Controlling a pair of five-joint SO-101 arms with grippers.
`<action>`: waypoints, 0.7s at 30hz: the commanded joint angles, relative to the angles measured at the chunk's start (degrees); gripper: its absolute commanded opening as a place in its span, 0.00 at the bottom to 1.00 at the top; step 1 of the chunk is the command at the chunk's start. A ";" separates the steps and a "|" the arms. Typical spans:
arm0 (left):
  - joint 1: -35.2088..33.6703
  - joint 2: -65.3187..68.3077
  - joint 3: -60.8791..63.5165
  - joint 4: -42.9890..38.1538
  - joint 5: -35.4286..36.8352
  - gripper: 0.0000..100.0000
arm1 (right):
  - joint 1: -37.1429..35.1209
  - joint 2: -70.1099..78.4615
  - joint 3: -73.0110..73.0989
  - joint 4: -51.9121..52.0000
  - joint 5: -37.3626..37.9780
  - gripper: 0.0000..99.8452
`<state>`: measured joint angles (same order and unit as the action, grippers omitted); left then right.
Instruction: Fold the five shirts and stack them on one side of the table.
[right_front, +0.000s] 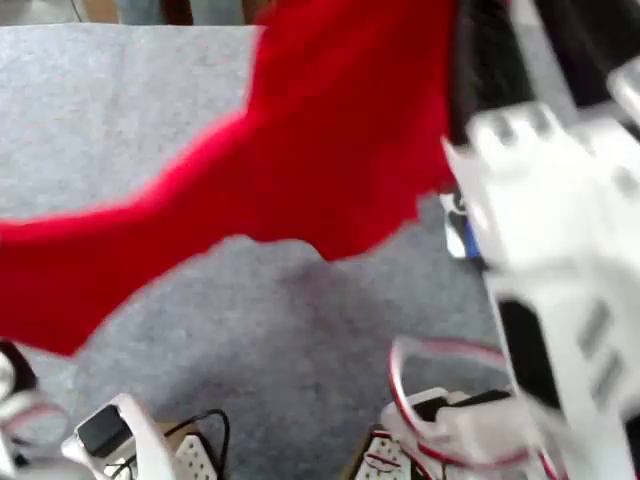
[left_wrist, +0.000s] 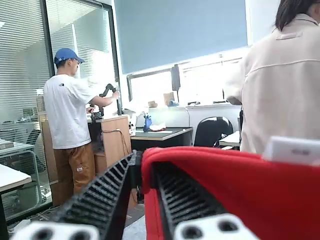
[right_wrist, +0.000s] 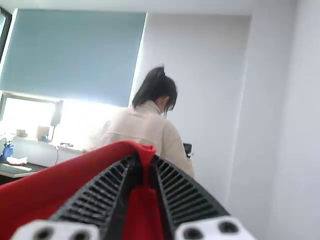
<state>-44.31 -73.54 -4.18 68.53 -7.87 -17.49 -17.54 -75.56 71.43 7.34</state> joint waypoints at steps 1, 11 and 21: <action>0.57 0.35 -8.04 7.30 0.09 0.03 | 1.05 -0.40 -7.16 5.10 -0.26 0.01; 1.10 0.62 4.62 18.81 0.18 0.03 | 1.32 3.21 2.07 16.00 -0.18 0.01; 11.56 1.58 58.95 -43.25 0.18 0.03 | 8.35 23.69 37.93 -19.69 -0.44 0.01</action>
<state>-37.54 -73.10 38.73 52.00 -7.87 -11.69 1.45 -45.85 70.02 7.34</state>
